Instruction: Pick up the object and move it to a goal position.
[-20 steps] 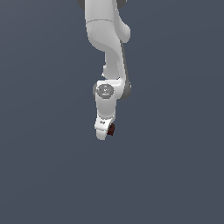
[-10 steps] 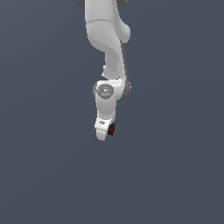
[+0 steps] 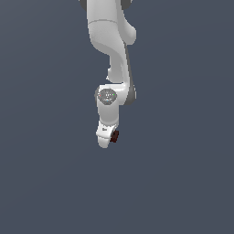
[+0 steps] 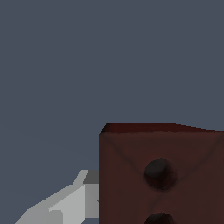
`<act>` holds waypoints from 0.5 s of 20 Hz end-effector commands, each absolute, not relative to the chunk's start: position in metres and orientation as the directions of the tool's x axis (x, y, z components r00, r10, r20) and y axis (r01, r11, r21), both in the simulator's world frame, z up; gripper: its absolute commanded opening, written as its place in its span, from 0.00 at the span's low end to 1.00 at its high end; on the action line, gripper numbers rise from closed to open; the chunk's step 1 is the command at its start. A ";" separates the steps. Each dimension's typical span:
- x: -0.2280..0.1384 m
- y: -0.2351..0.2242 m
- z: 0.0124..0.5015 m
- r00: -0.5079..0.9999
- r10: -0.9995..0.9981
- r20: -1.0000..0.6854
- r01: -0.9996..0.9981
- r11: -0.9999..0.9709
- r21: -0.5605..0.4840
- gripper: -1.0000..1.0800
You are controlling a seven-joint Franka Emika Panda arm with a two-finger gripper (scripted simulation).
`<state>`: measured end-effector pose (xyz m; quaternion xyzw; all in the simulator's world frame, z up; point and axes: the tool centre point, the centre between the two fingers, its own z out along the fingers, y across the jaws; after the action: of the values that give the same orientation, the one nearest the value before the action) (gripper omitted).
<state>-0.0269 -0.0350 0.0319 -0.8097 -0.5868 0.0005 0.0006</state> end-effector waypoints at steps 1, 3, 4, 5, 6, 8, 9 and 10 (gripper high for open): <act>-0.019 -0.042 0.037 0.312 0.950 0.001 0.950 -0.312 0.001 0.00; -0.011 -0.048 0.040 0.312 0.950 0.001 0.950 -0.312 0.000 0.00; -0.007 -0.052 0.042 0.312 0.950 0.001 0.950 -0.312 0.000 0.00; -0.003 -0.056 0.045 0.312 0.950 0.001 0.950 -0.312 0.000 0.00; 0.002 -0.060 0.047 0.312 0.950 0.001 0.950 -0.312 0.000 0.00; 0.012 -0.069 0.052 0.312 0.950 0.001 0.950 -0.312 0.000 0.00; 0.017 -0.073 0.054 0.312 0.950 0.002 0.950 -0.312 0.000 0.00; 0.023 -0.078 0.057 0.312 0.950 0.002 0.950 -0.312 0.000 0.00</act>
<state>0.0141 -0.0708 0.0519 -0.8100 -0.5865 0.0001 0.0011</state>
